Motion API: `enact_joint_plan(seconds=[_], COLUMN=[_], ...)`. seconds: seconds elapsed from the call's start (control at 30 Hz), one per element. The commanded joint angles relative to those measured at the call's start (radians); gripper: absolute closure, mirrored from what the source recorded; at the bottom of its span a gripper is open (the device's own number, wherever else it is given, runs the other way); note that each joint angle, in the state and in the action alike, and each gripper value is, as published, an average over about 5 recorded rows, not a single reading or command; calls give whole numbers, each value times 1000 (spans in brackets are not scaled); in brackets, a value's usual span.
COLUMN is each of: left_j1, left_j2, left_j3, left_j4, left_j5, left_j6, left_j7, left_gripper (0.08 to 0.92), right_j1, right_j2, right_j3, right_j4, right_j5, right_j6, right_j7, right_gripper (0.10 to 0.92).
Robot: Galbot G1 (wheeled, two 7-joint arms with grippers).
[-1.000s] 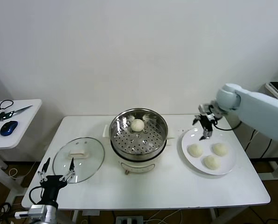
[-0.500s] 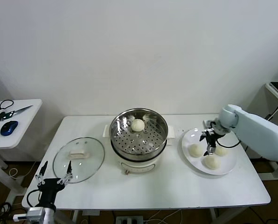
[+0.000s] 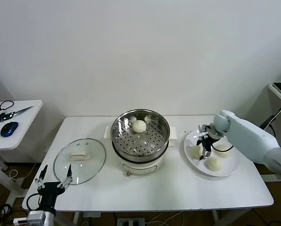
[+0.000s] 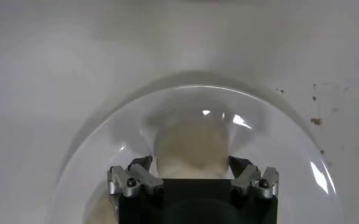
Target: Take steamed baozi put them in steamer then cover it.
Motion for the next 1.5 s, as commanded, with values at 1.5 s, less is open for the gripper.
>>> enact_joint_plan(seconds=[1.5], left_j1=[49], left_j2=[-5], left_j3=[38], left_j4=[-80], left_j5=[9], left_j6=[5], left_j7=[21], left_gripper=[177], right_j1=[655], right_j2=[474], right_j3=[-605], right_j4=[192], right_j5=[784], right_j6=[-195], right_j7=[87], right_gripper=[315])
